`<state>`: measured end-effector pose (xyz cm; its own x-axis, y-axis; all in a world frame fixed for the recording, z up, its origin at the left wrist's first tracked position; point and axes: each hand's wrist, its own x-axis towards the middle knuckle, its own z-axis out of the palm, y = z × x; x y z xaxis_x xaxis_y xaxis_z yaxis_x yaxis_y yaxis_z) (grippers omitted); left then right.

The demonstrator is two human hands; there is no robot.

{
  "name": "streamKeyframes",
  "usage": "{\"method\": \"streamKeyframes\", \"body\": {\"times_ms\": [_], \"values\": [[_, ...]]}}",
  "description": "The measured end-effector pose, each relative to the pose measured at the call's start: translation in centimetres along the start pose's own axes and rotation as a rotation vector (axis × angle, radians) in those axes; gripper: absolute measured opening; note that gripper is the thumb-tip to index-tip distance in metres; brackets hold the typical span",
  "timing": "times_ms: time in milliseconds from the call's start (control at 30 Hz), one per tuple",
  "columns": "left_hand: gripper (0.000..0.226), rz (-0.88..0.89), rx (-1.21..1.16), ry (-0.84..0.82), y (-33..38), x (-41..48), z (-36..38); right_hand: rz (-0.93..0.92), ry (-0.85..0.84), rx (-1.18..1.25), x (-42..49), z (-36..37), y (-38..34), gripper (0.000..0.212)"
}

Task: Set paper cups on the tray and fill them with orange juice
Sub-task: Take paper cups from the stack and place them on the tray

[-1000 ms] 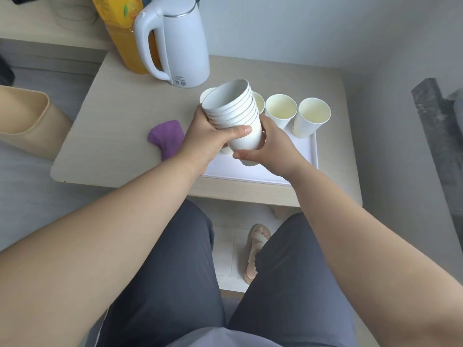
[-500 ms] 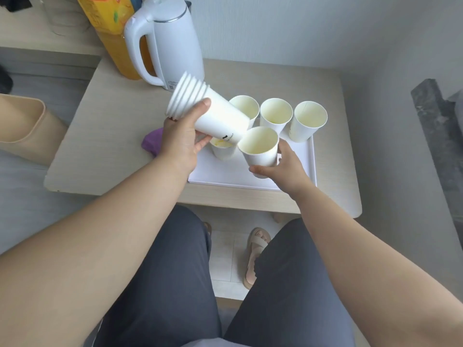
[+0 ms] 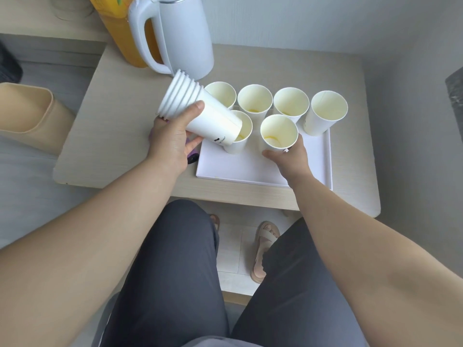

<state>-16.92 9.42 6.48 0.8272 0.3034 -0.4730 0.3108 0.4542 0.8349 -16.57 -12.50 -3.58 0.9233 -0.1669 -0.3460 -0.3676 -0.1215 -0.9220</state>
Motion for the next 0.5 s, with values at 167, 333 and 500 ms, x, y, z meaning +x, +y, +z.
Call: {"method": "streamKeyframes", "body": {"times_ms": [167, 333, 500], "values": [[0.035, -0.004, 0.028, -0.050, -0.6, 0.0, 0.4, 0.016, 0.014, -0.042, 0.4, 0.0, 0.4, 0.073], [0.051, 0.002, 0.068, -0.086, -1.1, -0.1, 0.6, 0.023, 0.021, -0.043, 0.5, 0.2, 0.4, 0.074], [0.053, 0.005, 0.081, -0.108, -1.4, -0.5, 1.0, 0.011, -0.015, -0.063, -0.6, -0.6, 0.4, 0.074]]}}
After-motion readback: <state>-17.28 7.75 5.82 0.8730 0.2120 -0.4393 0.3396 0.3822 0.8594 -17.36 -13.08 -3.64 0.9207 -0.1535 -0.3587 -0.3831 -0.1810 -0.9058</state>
